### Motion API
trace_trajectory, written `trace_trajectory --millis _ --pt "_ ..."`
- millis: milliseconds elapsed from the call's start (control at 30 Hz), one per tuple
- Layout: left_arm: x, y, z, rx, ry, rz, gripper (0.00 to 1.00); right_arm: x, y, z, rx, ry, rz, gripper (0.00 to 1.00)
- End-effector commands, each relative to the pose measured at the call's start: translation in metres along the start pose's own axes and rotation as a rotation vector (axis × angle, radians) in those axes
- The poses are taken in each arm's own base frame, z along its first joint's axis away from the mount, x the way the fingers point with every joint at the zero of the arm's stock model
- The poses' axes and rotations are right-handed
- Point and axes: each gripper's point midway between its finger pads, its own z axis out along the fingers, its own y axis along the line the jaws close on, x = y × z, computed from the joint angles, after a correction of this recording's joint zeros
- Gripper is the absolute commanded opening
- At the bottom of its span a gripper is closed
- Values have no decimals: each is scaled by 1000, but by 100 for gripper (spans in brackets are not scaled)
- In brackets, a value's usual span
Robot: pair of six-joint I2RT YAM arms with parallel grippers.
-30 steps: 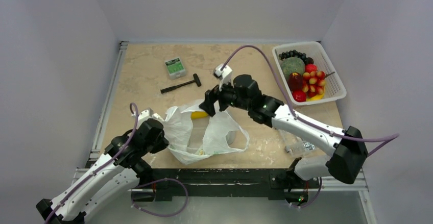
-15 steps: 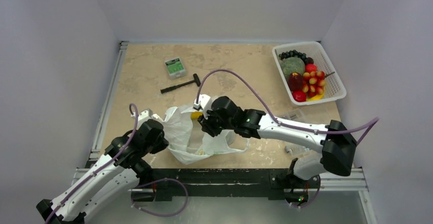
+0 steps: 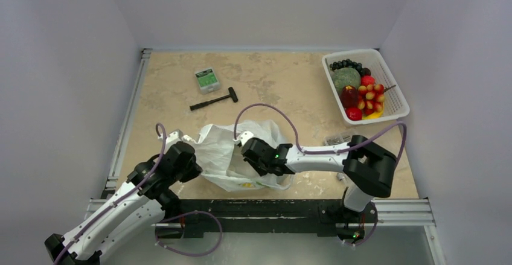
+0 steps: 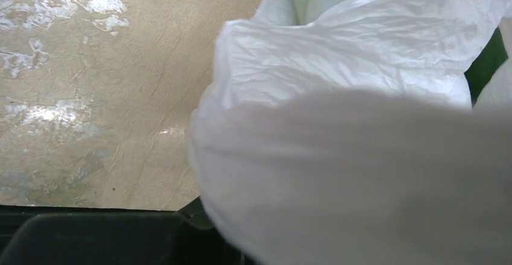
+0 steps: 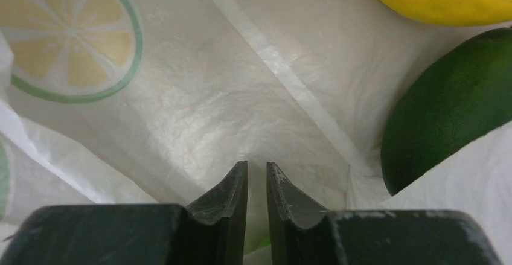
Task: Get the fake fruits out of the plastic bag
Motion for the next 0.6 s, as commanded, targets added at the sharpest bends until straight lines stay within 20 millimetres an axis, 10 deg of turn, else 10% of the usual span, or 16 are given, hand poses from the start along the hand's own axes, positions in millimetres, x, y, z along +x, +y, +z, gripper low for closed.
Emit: trace_trajectory --millis 0,567 --pt "0 -4 4 31 -14 -17 0 19 -13 -21 47 -55 249 17" --pt "-15 -7 -10 41 -67 -7 0 -107 7 -24 -54 -454 174 51"
